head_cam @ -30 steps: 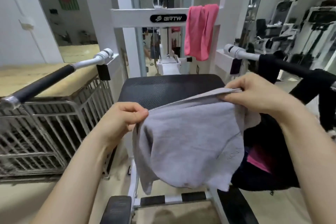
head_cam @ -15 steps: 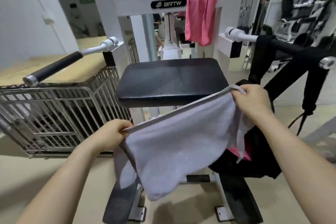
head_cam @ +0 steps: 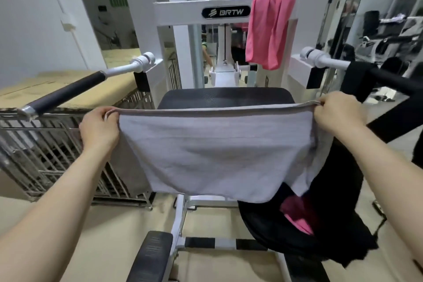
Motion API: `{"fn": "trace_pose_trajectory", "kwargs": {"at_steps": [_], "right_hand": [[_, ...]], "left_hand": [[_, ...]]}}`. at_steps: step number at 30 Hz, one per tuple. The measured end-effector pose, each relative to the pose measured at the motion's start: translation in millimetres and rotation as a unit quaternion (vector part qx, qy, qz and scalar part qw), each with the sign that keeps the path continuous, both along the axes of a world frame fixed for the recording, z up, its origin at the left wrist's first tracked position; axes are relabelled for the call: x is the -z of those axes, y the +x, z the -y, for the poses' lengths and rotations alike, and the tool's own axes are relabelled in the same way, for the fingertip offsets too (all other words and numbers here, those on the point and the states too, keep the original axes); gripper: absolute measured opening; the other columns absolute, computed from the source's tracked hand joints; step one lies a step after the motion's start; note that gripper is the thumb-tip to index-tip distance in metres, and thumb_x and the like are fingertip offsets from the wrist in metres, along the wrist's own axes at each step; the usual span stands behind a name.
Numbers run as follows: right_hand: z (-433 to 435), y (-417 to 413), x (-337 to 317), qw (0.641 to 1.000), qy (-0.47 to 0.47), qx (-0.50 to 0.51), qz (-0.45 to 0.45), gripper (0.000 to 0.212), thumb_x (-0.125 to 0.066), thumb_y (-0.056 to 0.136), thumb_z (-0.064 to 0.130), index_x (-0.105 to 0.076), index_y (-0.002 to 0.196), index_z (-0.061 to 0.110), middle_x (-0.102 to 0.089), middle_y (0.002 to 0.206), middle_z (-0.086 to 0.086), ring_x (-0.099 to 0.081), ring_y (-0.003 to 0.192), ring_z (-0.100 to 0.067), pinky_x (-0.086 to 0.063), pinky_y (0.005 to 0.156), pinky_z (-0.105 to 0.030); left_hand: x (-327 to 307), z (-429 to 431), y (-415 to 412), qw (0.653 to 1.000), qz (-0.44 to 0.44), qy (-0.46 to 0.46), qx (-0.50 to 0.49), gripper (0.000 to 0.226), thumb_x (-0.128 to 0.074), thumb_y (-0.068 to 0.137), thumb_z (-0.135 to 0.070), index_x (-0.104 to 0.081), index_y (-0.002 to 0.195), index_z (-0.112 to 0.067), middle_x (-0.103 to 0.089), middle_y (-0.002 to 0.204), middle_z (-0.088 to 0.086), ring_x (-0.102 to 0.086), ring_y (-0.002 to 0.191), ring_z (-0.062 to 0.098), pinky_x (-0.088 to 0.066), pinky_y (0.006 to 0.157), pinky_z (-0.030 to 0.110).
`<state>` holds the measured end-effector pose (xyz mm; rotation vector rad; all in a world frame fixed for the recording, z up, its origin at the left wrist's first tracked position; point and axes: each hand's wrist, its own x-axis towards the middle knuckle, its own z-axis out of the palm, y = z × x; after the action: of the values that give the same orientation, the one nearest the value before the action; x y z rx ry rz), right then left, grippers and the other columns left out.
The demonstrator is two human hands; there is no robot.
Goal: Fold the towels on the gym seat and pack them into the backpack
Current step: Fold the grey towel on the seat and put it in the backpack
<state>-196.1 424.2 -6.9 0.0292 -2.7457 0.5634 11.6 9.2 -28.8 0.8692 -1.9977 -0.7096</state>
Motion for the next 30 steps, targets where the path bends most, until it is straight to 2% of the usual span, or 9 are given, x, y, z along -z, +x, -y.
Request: {"fn": "trace_pose_trajectory", "kwargs": {"at_steps": [3,5,11,15,20,23,25,28,30], "right_hand": [[26.8,-37.2,-0.1,0.945,-0.322,0.017,0.059,0.026,-0.045,0.082,-0.002,-0.069,0.093,0.001,-0.069,0.093,-0.023,-0.069,0.066,-0.034,-0.055,0.057,-0.034],[47.3,-57.7,5.0,0.902,-0.426,0.039,0.064,0.026,-0.043,0.083,-0.004,-0.068,0.088,0.001,-0.069,0.085,-0.023,-0.067,0.047,-0.024,-0.055,0.043,-0.030],[103.5,-104.8,23.9,0.970,-0.242,-0.018,0.014,0.038,-0.048,0.079,0.027,-0.057,0.108,0.005,-0.063,0.109,-0.023,-0.057,0.103,-0.042,-0.046,0.085,-0.044],[125.9,-132.7,35.5,0.994,-0.030,-0.101,0.022,0.071,-0.048,0.090,0.036,-0.014,0.151,0.021,-0.032,0.149,-0.018,-0.034,0.135,-0.037,-0.033,0.108,-0.051],[156.6,-122.3,23.2,0.984,0.132,-0.121,0.012,0.058,-0.033,0.096,0.045,-0.022,0.150,0.027,-0.030,0.151,-0.016,-0.025,0.140,-0.033,-0.027,0.109,-0.057],[202.2,-93.5,17.2,0.958,0.112,-0.260,0.036,0.056,-0.033,0.098,0.048,-0.028,0.149,0.026,-0.035,0.150,-0.011,-0.030,0.139,-0.029,-0.031,0.109,-0.052],[223.1,-87.6,27.8,0.947,0.129,-0.284,0.074,0.057,-0.029,0.096,0.054,-0.025,0.149,0.033,-0.029,0.155,-0.004,-0.022,0.144,-0.023,-0.024,0.113,-0.051],[232.9,-88.8,40.9,0.945,0.187,-0.253,0.092,0.059,-0.018,0.092,0.064,-0.013,0.148,0.047,-0.007,0.162,0.006,-0.004,0.148,-0.015,-0.008,0.117,-0.049],[233.5,-89.7,41.8,0.946,0.192,-0.242,0.100,0.059,-0.016,0.091,0.067,-0.008,0.148,0.050,-0.001,0.162,0.011,0.001,0.149,-0.014,-0.005,0.117,-0.048]], "left_hand": [[-2.2,18.6,-53.6,1.000,0.004,-0.008,-0.016,0.026,-0.051,0.096,-0.023,-0.071,0.103,-0.008,-0.069,0.106,0.019,-0.060,0.103,0.035,-0.042,0.081,0.035],[3.6,37.5,-92.2,1.000,0.004,0.005,-0.009,0.025,-0.051,0.095,-0.023,-0.070,0.097,-0.007,-0.069,0.099,0.020,-0.060,0.093,0.034,-0.038,0.074,0.032],[18.7,89.7,-183.8,0.999,0.021,-0.016,0.039,0.022,-0.047,0.094,-0.028,-0.056,0.076,-0.020,-0.062,0.080,0.010,-0.060,0.086,0.036,-0.039,0.068,0.036],[21.2,104.5,-227.2,0.997,0.059,-0.022,0.038,0.023,-0.041,0.096,-0.031,-0.054,0.082,-0.017,-0.065,0.096,0.016,-0.056,0.091,0.038,-0.036,0.069,0.034],[16.1,89.4,-234.6,0.970,0.204,-0.101,0.082,0.049,-0.047,0.092,-0.026,-0.039,0.140,-0.016,-0.050,0.133,0.018,-0.046,0.120,0.041,-0.041,0.093,0.048],[7.7,53.0,-217.6,0.918,0.183,-0.192,0.296,0.050,-0.046,0.093,-0.032,-0.040,0.142,-0.025,-0.047,0.140,0.006,-0.045,0.126,0.032,-0.039,0.102,0.047],[17.8,33.1,-206.4,0.864,0.272,-0.238,0.350,0.047,-0.030,0.096,-0.050,-0.038,0.141,-0.039,-0.041,0.146,0.002,-0.036,0.136,0.028,-0.032,0.108,0.047],[31.9,34.7,-199.2,0.857,0.356,-0.188,0.321,0.055,-0.023,0.095,-0.060,-0.013,0.148,-0.050,-0.005,0.163,-0.008,-0.001,0.150,0.016,-0.016,0.118,0.049],[30.2,44.6,-195.7,0.882,0.325,-0.099,0.325,0.058,-0.031,0.095,-0.059,-0.013,0.149,-0.049,-0.001,0.163,-0.008,0.001,0.149,0.015,-0.014,0.119,0.044]]}}
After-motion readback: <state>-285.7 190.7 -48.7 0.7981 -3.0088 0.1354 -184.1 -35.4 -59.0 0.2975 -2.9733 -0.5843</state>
